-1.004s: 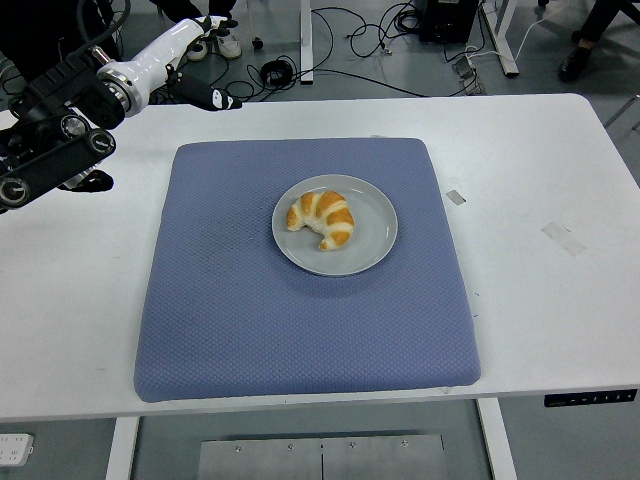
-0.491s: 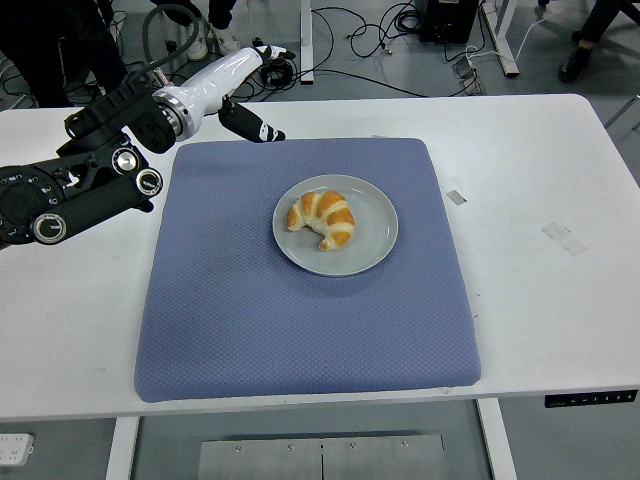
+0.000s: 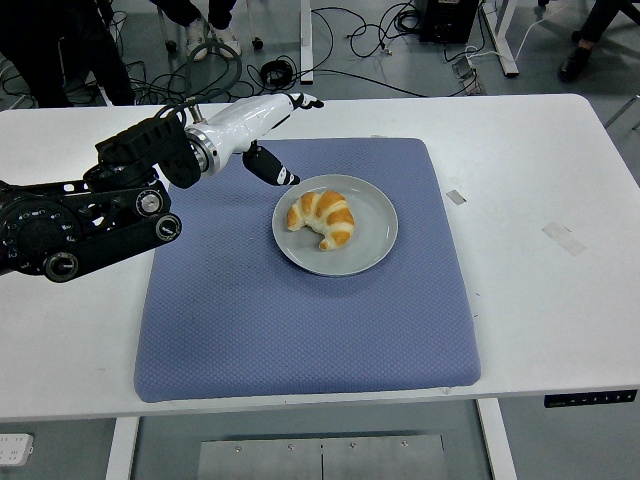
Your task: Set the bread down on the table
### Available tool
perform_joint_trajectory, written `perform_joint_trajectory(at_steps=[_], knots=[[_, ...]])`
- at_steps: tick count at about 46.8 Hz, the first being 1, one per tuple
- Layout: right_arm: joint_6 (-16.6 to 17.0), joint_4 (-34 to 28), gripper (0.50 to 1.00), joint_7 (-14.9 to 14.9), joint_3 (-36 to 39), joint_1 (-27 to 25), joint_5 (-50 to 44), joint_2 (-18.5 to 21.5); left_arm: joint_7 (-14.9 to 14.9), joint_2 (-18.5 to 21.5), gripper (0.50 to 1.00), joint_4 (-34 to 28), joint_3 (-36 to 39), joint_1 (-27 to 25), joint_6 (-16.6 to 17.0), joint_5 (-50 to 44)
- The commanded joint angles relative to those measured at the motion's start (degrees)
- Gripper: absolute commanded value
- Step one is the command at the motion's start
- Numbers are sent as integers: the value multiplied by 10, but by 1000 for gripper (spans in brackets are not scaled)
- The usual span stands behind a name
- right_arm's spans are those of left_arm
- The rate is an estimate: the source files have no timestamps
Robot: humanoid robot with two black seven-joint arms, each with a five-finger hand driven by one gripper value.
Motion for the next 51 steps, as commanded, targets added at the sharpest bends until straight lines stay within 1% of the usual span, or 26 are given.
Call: perform_joint_trajectory(at_steps=[1, 8, 12, 17, 30, 36, 48, 51], knots=[[-1, 0, 1000, 0, 0, 0, 0, 0, 1, -2, 937, 0, 6, -1, 0, 3], [0, 0, 1000, 0, 0, 0, 0, 0, 1, -8, 937, 0, 9, 0, -4, 11], [0, 0, 1000, 0, 0, 0, 0, 0, 1, -9, 937, 0, 8, 2, -19, 29], [-1, 0, 1000, 0, 0, 0, 0, 0, 1, -13, 937, 0, 9, 4, -28, 37], [-1, 0, 1000, 0, 0, 0, -1, 0, 1, -31, 937, 0, 11, 9, -34, 43], [-1, 0, 1000, 0, 0, 0, 0, 0, 1, -32, 936, 1, 33, 7, -38, 42], [-1, 0, 1000, 0, 0, 0, 0, 0, 1, -40, 934, 12, 35, 8, -38, 42], [0, 0, 1000, 0, 0, 0, 0, 0, 1, -48, 934, 21, 35, 9, -39, 42]])
